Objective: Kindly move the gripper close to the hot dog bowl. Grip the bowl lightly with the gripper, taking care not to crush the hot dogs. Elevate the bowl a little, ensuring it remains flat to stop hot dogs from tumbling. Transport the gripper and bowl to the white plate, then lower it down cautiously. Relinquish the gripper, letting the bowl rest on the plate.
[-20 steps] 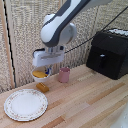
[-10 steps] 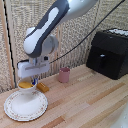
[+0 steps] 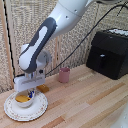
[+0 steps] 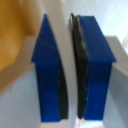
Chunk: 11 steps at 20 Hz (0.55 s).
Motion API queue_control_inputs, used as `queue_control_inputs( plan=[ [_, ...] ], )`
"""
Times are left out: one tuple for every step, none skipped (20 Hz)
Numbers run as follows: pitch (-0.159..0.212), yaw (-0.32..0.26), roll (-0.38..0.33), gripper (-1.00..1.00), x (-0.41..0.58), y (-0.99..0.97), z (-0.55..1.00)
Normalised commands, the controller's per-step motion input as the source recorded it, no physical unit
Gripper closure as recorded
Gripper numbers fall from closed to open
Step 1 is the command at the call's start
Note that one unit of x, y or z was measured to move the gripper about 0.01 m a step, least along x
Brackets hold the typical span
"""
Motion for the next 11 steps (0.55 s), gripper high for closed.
queue_control_inputs(
  plan=[
    [-0.024, 0.047, -0.034, -1.0, 0.08, 0.0, 0.0],
    [-0.021, 0.012, 0.0, -1.0, 0.066, 0.0, 0.04],
    [0.0, 0.016, 0.03, -1.0, 0.014, -0.03, 0.19],
    [0.0, 0.014, 0.065, -1.0, 0.057, -0.07, 0.3],
    [0.0, 0.043, 0.097, -1.0, 0.0, -0.16, 0.39],
    [0.0, 0.035, 0.118, -1.0, 0.0, -0.22, 0.46],
    [0.0, 0.035, 0.109, -1.0, 0.023, -0.19, 0.49],
    [-0.01, 0.045, 0.094, -1.0, 0.031, -0.16, 0.59],
    [-0.009, 0.051, 0.077, -1.0, 0.034, -0.13, 0.62],
    [0.0, 0.028, 0.055, -1.0, 0.086, -0.05, 0.6],
    [0.0, 0.005, 0.104, -1.0, 0.0, -0.19, 0.62]
  ],
)
